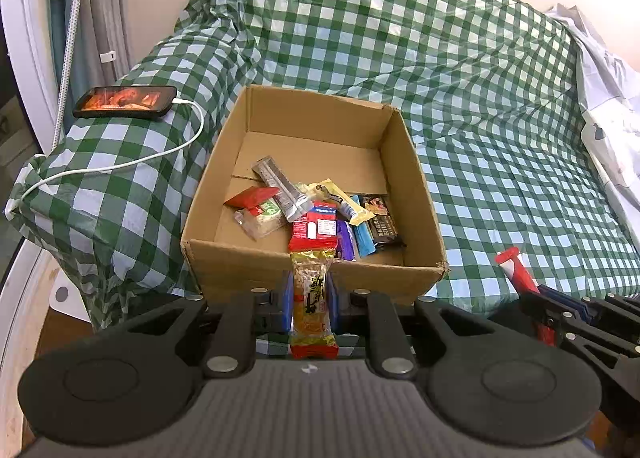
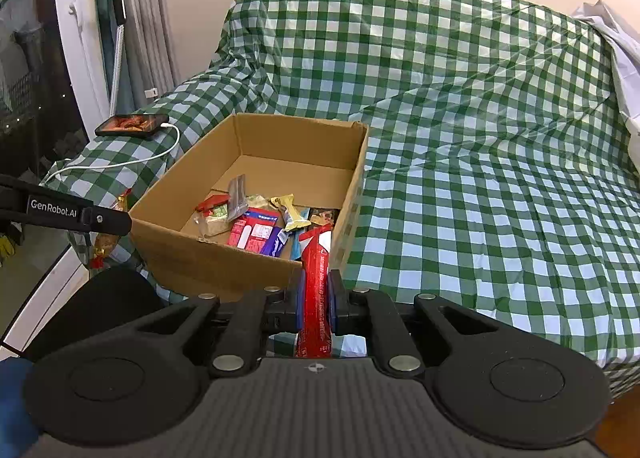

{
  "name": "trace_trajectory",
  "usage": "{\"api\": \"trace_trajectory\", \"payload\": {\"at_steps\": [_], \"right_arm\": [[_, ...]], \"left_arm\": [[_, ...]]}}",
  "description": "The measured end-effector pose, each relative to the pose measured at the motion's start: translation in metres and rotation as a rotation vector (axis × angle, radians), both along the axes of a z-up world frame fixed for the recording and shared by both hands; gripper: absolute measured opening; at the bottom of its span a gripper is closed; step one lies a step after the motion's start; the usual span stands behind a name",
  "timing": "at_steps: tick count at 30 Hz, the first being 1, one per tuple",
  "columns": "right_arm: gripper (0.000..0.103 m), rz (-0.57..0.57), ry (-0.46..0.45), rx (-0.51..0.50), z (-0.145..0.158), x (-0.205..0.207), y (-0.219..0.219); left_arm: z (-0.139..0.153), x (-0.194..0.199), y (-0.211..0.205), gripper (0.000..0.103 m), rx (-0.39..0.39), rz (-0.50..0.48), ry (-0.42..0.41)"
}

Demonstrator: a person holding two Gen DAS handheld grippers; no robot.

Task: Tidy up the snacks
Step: 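Carry the candy and red stick over the box with both tools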

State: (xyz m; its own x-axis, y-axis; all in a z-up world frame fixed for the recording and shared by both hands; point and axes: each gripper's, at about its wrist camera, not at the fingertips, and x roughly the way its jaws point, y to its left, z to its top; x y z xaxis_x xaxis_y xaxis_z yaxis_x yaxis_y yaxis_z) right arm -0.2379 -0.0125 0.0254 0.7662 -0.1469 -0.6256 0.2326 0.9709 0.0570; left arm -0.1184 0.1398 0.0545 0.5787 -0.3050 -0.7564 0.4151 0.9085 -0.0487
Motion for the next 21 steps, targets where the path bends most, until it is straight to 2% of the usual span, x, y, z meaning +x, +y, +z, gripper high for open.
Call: {"api": "trace_trajectory", "payload": {"at_steps": [8, 21], "right_arm": [[0.012, -0.011, 0.019, 0.005, 0.001, 0.017, -0.007], [0.012, 0.034, 0.032, -0.012, 0.007, 0.073, -0.005]], "left_arm": [[-0.002, 0.023, -0.001, 0.019, 0.000, 0.025, 0.029], [-0.002, 0.088, -0.004, 0.019, 0.010, 0.071, 0.052]]}}
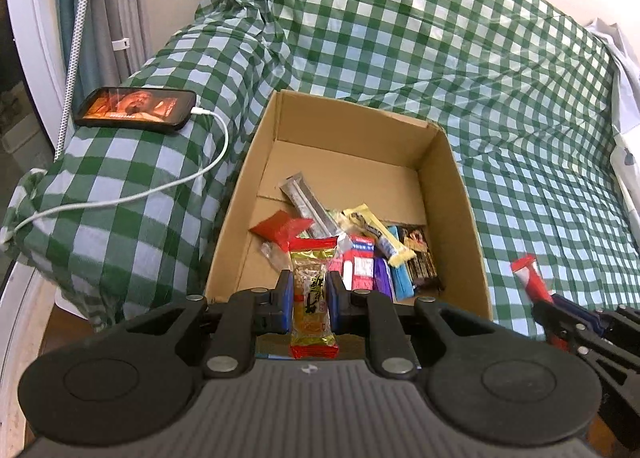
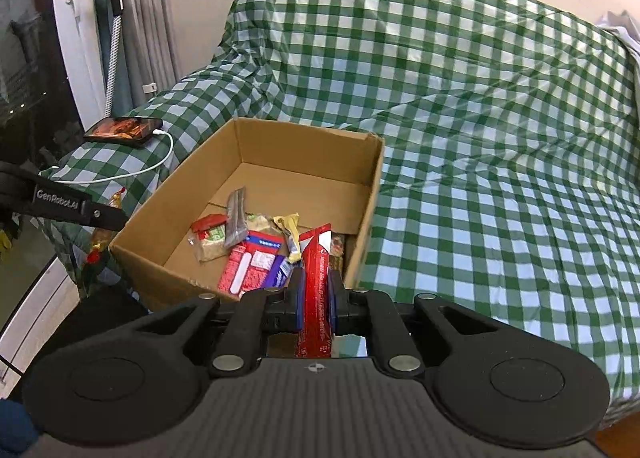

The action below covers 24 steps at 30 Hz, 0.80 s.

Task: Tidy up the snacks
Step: 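Carry the candy and red stick over the box with both tools, then open both tools to drop the candy and red stick into box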

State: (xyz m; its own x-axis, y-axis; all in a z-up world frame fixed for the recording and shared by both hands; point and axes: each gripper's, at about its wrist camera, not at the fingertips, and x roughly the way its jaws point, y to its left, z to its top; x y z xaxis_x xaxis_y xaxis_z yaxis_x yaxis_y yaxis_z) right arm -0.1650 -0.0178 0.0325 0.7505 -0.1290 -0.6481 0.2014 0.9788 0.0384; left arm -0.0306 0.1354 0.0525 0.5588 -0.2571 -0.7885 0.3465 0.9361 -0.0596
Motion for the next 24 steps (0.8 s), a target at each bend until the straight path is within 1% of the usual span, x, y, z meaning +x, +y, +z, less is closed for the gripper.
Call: {"api": "trace_trajectory", "payload": {"at_steps": [10, 17, 24], "right_arm": [[0.012, 0.029, 0.034, 0.028, -0.013, 0.063, -0.004], [0.012, 0.027, 0.072, 0.056, -0.035, 0.101, -0.017], [0.012, 0.026, 0.110, 0.085, -0.057, 0.127, -0.025]], "left_arm": [[-0.019, 0.054, -0.026, 0.019, 0.014, -0.026, 0.047], [-0.048, 0.087, -0.045, 0.019, 0.045, -0.043, 0.099], [-0.076, 0.110, -0.058, 0.019, 0.082, -0.055, 0.142]]}}
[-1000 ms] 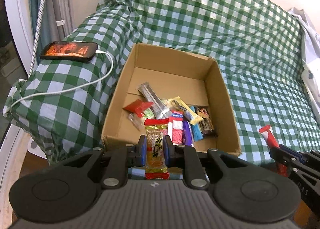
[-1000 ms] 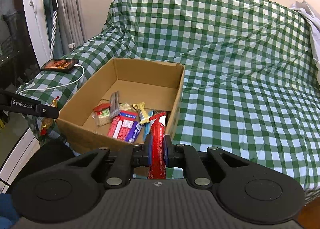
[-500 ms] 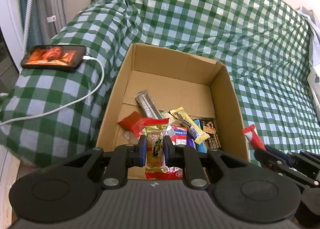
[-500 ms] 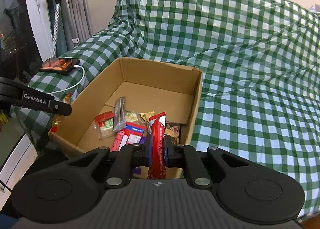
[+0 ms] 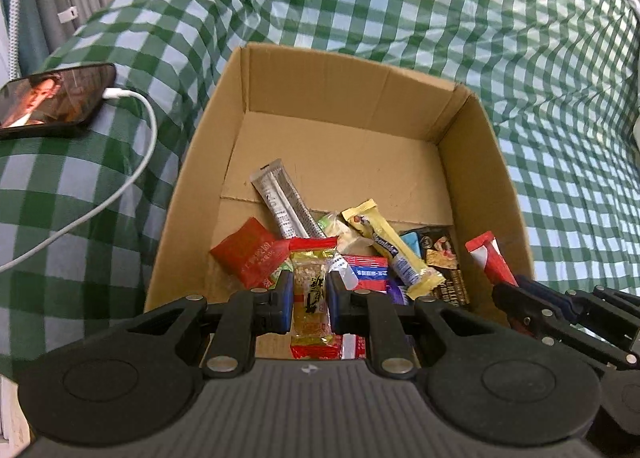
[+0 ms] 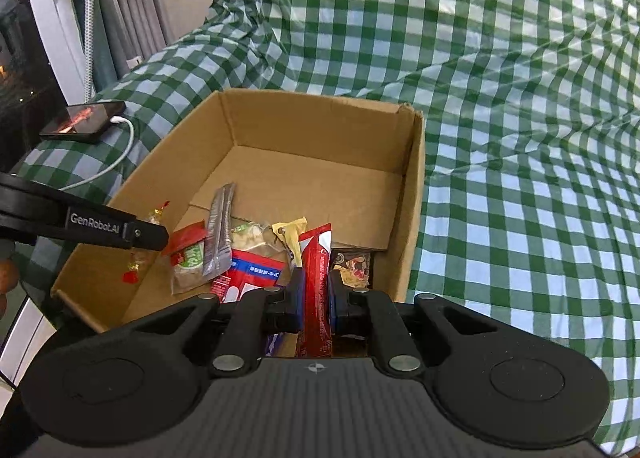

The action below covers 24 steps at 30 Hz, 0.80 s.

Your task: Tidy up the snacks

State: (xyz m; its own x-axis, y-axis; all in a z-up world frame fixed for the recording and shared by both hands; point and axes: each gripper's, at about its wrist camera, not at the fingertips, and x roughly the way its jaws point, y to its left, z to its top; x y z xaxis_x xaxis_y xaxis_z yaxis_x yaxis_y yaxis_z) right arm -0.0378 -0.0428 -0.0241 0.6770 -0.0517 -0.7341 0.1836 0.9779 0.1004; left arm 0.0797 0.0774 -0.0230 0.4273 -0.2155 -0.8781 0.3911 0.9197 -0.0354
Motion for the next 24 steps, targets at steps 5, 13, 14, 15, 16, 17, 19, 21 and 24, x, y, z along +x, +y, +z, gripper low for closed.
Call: {"api": "trace_trajectory", "payload": {"at_steps": [5, 13, 14, 15, 16, 17, 19, 21, 24], "right_arm": [[0.015, -0.016, 0.024, 0.028, -0.013, 0.010, -0.006], [0.080, -0.053, 0.023, 0.050, -0.012, 0.005, -0.006], [0.088, -0.052, 0.019, 0.043, -0.011, 0.001, -0.003], [0.091, -0.055, 0.017, 0.033, -0.010, -0.002, -0.001], [0.091, -0.058, 0.013, 0.022, -0.008, -0.007, 0.003], [0.092, -0.058, 0.010, 0.015, -0.006, -0.011, 0.007], [0.093, -0.062, 0.012, 0.012, -0.005, -0.020, 0.012], [0.094, -0.073, 0.014, 0.017, -0.003, -0.030, 0.015], [0.096, -0.087, 0.012, 0.013, 0.002, -0.043, 0.021]], "left_arm": [[-0.011, 0.009, -0.006, 0.074, 0.061, -0.018, -0.017], [-0.002, -0.008, 0.011, 0.103, 0.094, 0.039, -0.061], [-0.002, -0.011, 0.014, 0.103, 0.091, 0.041, -0.040], [-0.002, -0.014, 0.018, 0.103, 0.086, 0.044, -0.024], [-0.002, -0.019, 0.021, 0.103, 0.079, 0.050, -0.012], [-0.001, -0.024, 0.024, 0.103, 0.075, 0.058, -0.005], [0.003, -0.034, 0.028, 0.103, 0.071, 0.064, 0.001], [0.006, -0.044, 0.030, 0.103, 0.071, 0.060, -0.002], [0.013, -0.061, 0.033, 0.103, 0.079, 0.049, -0.020]]}}
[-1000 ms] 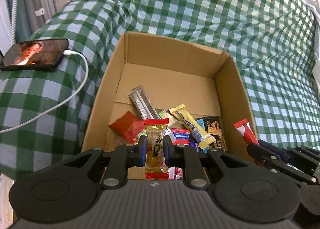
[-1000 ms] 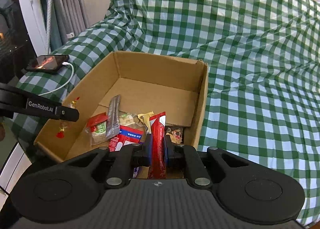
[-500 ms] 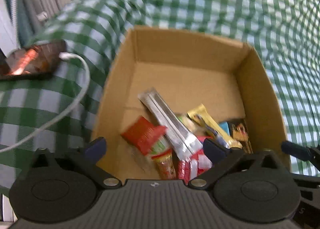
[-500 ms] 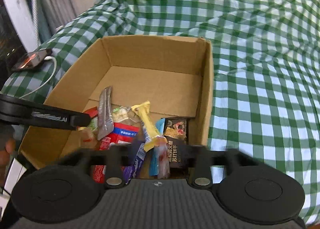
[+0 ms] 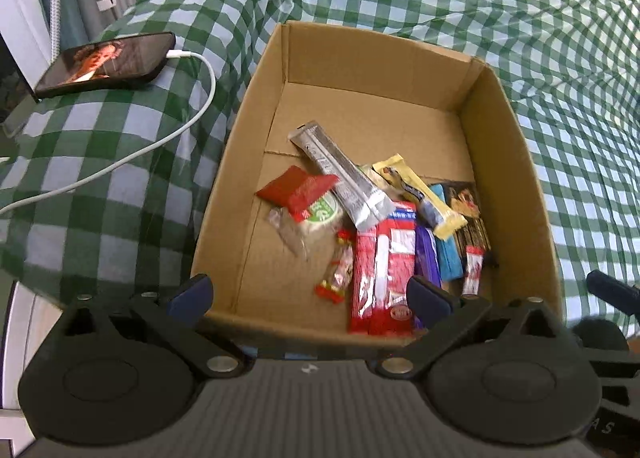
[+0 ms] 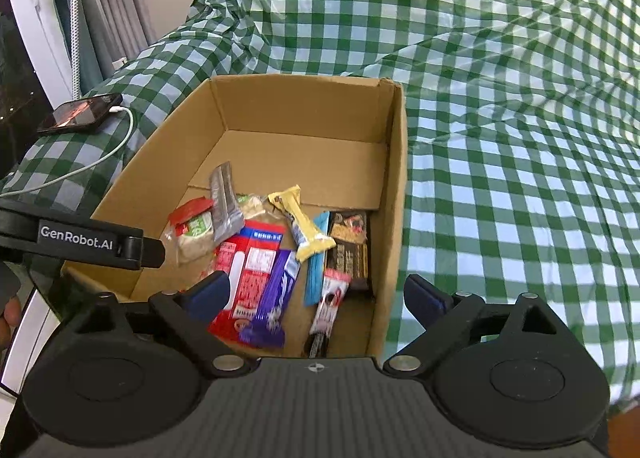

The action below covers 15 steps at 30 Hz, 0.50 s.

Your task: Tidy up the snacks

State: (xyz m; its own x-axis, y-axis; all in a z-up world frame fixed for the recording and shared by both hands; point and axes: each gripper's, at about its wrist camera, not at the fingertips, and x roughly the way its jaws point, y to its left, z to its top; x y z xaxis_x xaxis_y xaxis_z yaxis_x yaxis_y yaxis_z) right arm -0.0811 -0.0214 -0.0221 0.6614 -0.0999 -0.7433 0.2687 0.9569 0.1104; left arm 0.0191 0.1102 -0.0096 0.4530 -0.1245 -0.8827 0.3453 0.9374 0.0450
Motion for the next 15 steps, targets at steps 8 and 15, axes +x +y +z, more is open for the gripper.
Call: {"api": "trace_trajectory", "payload": {"at_steps": [8, 15], "right_arm": [[0.099, -0.006, -0.050, -0.035, 0.019, -0.036, 0.016], [0.101, -0.003, -0.092, -0.059, 0.033, -0.064, 0.026]], "left_arm": [[0.022, -0.038, 0.011, 0.103, 0.027, -0.002, -0.055], [0.035, -0.067, 0.019, 0.103, 0.033, -0.003, -0.098]]}}
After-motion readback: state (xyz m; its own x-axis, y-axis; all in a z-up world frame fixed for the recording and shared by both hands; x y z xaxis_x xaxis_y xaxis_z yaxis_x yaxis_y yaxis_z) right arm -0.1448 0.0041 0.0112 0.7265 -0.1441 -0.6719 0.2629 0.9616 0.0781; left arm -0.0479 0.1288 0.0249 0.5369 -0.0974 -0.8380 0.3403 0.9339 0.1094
